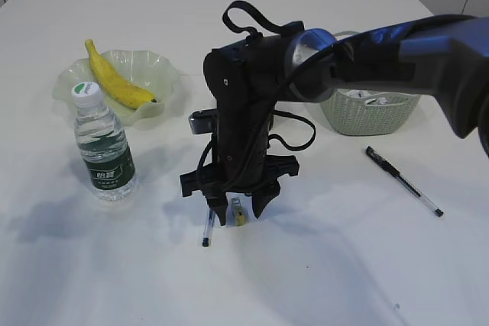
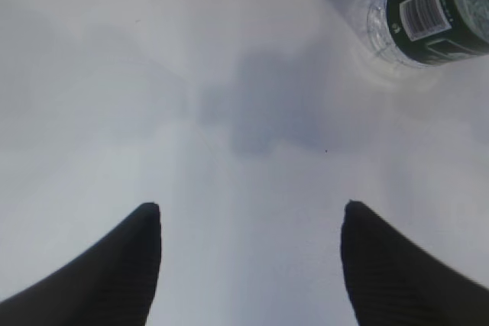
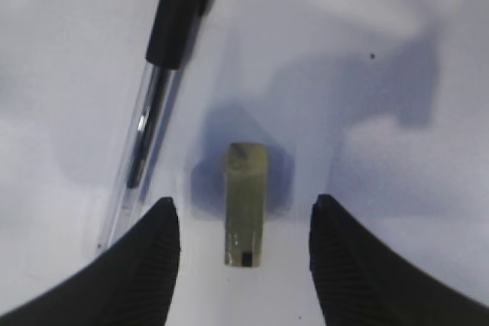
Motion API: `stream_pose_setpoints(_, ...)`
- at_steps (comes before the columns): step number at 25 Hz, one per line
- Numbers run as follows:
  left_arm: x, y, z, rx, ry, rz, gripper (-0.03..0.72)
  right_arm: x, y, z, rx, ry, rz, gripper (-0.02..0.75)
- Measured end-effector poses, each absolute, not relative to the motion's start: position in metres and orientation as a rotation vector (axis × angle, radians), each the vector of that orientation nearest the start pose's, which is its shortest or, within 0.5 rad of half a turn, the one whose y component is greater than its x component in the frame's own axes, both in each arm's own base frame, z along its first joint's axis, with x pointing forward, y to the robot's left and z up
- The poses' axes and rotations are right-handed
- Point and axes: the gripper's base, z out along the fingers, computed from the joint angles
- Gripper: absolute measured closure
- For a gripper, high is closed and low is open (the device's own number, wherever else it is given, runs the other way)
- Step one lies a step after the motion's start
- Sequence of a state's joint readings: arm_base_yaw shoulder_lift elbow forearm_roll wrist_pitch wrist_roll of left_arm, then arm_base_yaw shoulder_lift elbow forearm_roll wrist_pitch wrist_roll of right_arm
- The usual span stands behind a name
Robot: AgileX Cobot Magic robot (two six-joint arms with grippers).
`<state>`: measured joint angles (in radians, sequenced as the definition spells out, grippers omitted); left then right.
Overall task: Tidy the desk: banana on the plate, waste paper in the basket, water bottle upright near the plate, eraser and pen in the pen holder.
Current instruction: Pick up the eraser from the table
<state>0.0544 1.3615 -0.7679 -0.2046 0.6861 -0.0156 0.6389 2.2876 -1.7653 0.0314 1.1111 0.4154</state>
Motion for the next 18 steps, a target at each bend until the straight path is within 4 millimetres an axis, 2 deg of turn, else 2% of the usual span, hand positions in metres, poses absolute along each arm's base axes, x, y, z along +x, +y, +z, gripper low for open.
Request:
stream_pose_setpoints(4,0.243,0.002,0.221,-0.280,2.740,-0.210,0.171,0.363,0.273,0.134,-0.330,3.108,0.058,0.371)
stream_pose_setpoints(6,0.243,0.002,0.221,-0.280,2.740,-0.210,0.171,0.364,0.272,0.134,-0.333,3.106,0.054,0.427)
stream_pose_setpoints(10,0.243,0.002,0.221,-0.280,2.740,-0.210,0.171,0.367,0.274,0.139,-0.334,3.081,0.067,0.594)
stream_pose_setpoints(12,0.243,0.002,0.221,-0.280,2.740,-0.210,0.171,0.369,0.276,0.142,-0.333,3.066,0.077,0.645)
stream_pose_setpoints(18,0.243,0.002,0.221,-0.280,2.740,-0.210,0.171,0.371,0.277,0.145,-0.334,3.048,0.086,0.657)
